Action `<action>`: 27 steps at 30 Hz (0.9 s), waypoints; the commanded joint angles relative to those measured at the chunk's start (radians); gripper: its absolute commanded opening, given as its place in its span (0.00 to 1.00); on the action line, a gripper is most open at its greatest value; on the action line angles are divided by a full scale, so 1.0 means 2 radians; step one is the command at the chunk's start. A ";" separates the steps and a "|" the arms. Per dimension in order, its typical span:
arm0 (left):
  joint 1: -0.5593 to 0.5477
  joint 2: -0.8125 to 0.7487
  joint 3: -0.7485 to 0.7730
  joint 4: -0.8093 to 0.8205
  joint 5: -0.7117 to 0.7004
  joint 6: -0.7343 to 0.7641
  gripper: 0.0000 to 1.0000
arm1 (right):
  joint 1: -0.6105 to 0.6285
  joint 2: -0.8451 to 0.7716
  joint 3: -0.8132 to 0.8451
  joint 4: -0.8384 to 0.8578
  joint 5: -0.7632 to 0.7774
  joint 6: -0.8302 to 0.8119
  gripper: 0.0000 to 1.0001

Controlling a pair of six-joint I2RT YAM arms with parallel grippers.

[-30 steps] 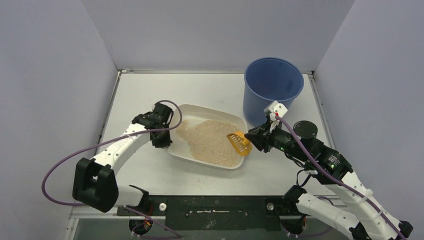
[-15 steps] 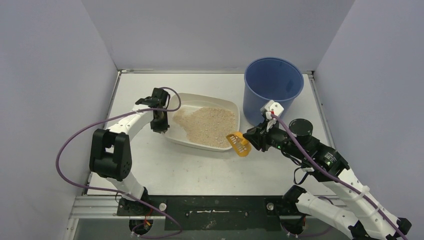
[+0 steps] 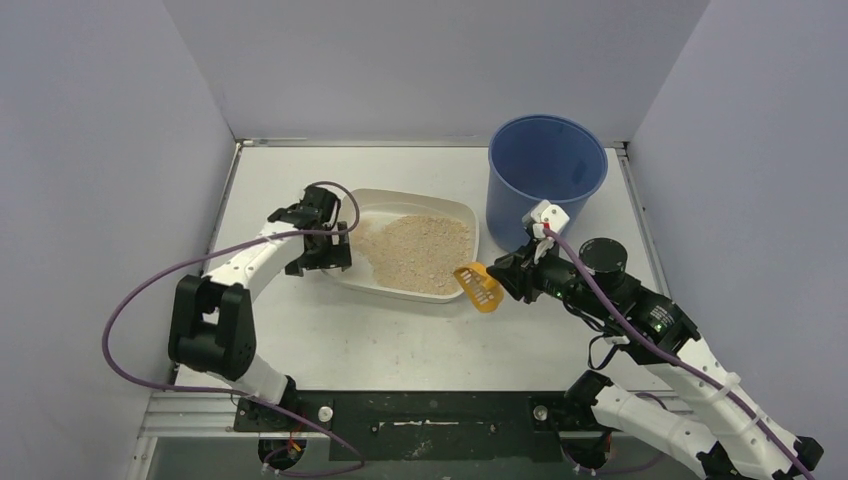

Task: Clean the litter box

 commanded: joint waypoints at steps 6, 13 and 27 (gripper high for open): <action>-0.094 -0.179 -0.128 0.066 0.048 -0.243 0.97 | 0.003 -0.017 -0.004 0.035 0.022 -0.007 0.09; -0.137 -0.220 -0.168 0.102 -0.006 -0.430 0.97 | 0.003 -0.031 0.001 0.025 0.032 -0.016 0.10; -0.159 -0.116 -0.133 0.131 -0.025 -0.559 0.91 | 0.003 -0.051 0.007 -0.002 0.054 -0.017 0.11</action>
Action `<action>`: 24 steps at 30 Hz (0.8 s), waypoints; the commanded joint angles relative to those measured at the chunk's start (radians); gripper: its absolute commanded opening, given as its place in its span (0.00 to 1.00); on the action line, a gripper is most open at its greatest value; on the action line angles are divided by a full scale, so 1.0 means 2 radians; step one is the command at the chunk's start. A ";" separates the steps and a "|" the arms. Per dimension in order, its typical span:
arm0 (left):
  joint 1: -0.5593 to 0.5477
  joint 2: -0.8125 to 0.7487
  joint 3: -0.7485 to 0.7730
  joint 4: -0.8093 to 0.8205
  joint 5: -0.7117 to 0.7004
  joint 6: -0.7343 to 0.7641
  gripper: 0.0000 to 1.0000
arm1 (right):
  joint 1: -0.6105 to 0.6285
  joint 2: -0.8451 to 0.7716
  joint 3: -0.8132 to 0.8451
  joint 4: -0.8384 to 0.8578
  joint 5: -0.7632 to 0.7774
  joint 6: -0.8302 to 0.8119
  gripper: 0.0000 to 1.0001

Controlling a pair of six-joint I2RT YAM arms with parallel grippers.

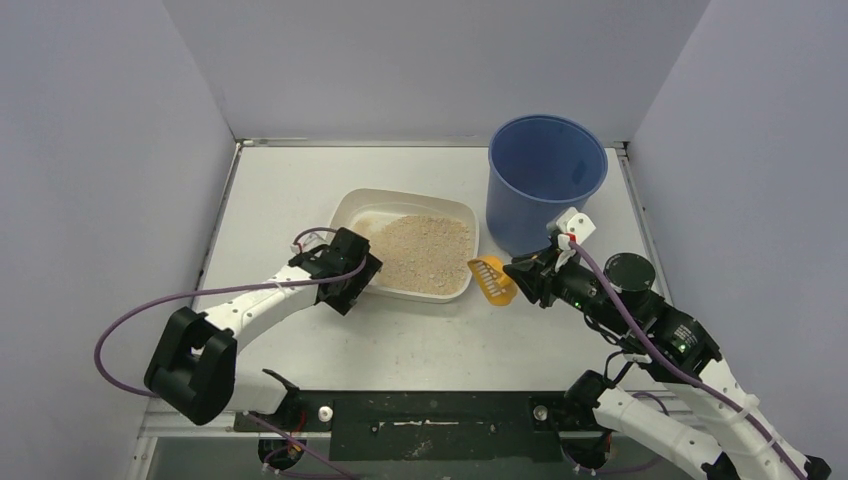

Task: Clean the litter box

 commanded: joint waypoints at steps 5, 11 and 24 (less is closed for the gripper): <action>-0.015 0.037 0.025 0.035 -0.008 -0.041 0.72 | 0.003 -0.007 0.013 0.001 0.022 -0.001 0.11; -0.011 0.013 -0.006 0.051 0.004 -0.009 0.43 | 0.003 -0.006 0.012 0.001 0.026 0.007 0.13; 0.066 -0.020 -0.020 0.054 0.085 0.148 0.00 | 0.003 0.014 0.023 0.021 0.000 0.034 0.00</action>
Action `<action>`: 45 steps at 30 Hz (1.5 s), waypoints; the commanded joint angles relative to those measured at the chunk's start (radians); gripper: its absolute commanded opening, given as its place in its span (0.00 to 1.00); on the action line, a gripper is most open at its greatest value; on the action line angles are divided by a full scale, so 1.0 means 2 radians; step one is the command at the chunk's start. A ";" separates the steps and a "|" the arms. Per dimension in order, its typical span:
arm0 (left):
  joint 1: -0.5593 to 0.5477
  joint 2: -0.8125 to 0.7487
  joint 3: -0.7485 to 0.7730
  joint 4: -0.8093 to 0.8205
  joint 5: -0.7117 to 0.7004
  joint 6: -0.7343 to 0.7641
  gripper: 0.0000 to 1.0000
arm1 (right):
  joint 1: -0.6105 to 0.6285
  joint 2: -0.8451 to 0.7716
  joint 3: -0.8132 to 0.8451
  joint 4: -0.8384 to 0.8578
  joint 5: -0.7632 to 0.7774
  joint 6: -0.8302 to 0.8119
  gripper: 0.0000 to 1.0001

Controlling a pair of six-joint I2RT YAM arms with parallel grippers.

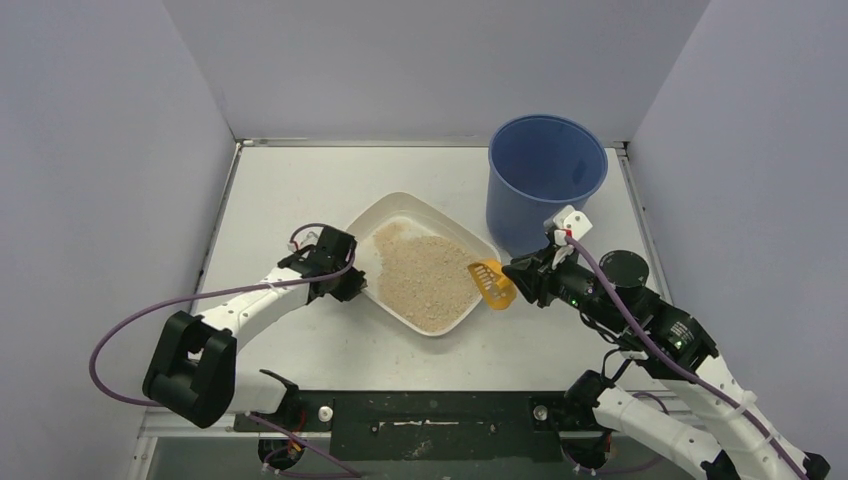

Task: Clean the litter box

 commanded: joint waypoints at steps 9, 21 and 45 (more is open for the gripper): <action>0.081 0.010 0.080 -0.075 0.080 0.345 0.00 | 0.003 0.034 0.007 0.072 -0.047 0.054 0.00; 0.079 -0.014 0.073 -0.064 0.147 0.507 0.00 | 0.003 0.055 -0.026 0.115 -0.103 0.059 0.00; -0.039 0.179 0.289 -0.105 -0.048 0.598 0.30 | -0.005 0.103 -0.011 0.040 -0.159 -0.017 0.01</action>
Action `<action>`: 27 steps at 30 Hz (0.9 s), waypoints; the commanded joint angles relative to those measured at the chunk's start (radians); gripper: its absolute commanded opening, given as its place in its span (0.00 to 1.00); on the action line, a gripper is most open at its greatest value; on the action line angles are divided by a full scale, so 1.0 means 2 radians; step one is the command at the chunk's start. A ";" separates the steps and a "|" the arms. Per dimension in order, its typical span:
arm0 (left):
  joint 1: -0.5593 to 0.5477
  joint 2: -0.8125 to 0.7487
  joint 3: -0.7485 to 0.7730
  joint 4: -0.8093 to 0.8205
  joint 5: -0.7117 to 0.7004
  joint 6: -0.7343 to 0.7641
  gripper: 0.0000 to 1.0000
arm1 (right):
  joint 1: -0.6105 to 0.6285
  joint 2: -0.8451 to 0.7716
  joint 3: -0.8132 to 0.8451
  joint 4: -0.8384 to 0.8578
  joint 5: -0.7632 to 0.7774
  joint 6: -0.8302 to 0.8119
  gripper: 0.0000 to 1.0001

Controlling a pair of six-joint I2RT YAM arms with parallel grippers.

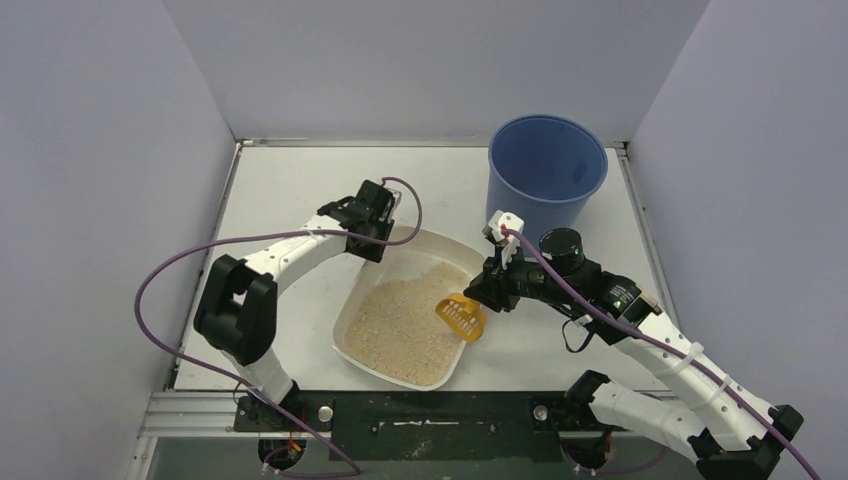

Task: Clean the litter box

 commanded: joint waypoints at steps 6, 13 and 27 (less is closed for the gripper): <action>-0.026 0.000 0.064 -0.059 -0.103 -0.065 0.64 | -0.007 -0.008 0.007 0.023 0.003 -0.013 0.01; -0.024 -0.130 -0.030 -0.099 -0.104 -0.215 0.66 | -0.011 -0.014 0.003 0.025 0.005 -0.023 0.01; -0.021 -0.279 -0.186 -0.189 -0.063 -0.463 0.67 | -0.018 -0.030 -0.006 0.034 -0.011 -0.025 0.02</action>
